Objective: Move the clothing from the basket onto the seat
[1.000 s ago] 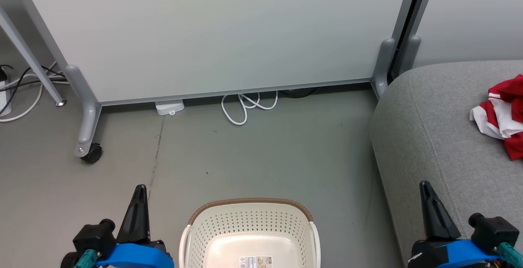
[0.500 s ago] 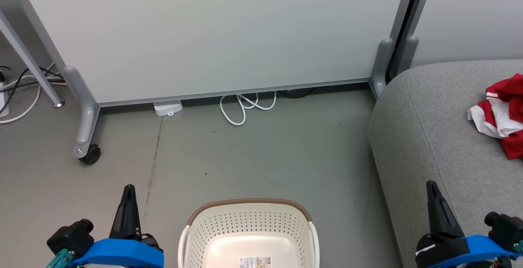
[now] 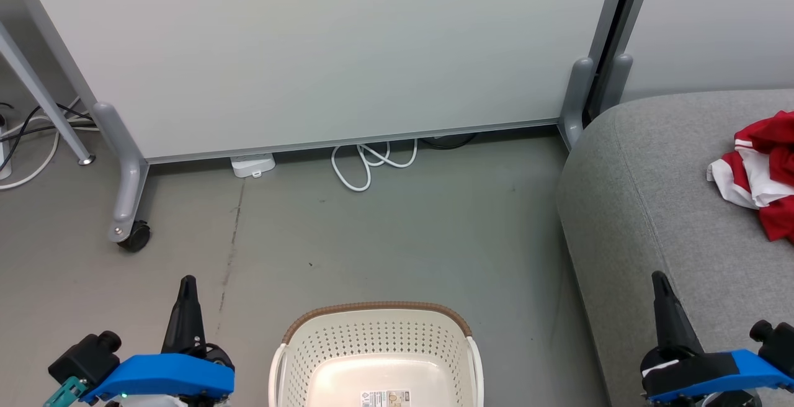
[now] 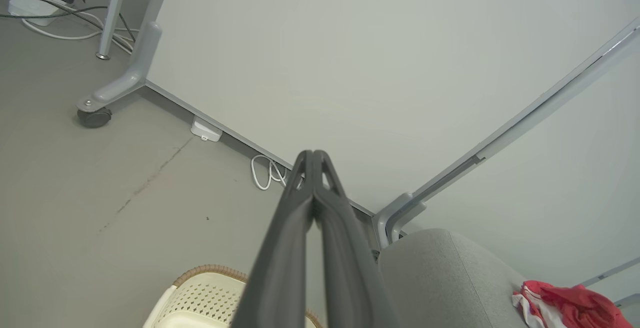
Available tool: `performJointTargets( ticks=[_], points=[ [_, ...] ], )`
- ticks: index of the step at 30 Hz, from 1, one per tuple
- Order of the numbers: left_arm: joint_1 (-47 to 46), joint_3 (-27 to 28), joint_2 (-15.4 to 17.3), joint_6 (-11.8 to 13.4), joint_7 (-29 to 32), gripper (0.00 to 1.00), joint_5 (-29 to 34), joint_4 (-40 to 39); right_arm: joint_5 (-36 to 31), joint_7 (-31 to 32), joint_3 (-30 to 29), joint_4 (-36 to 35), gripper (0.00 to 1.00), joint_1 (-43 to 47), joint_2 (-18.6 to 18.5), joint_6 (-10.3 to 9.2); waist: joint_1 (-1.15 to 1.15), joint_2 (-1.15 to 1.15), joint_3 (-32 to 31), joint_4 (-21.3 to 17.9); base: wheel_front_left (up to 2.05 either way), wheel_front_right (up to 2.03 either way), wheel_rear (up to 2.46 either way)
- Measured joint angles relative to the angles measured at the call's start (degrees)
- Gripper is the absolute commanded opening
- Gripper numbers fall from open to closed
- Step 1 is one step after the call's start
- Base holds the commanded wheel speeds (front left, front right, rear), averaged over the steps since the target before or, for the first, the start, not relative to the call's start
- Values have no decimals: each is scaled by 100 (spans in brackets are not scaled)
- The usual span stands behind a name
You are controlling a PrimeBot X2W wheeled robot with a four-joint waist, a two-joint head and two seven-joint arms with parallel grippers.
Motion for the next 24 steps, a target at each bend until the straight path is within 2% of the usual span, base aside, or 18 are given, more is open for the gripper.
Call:
performJointTargets(
  ticks=[24],
  points=[
    [-126, 158, 0, -2, 430, 0, -1749, -78, 1748, 431, -76, 18, 0, -190, 0, 0, 0, 0, -10, -49, 0, 0, 0]
  ],
)
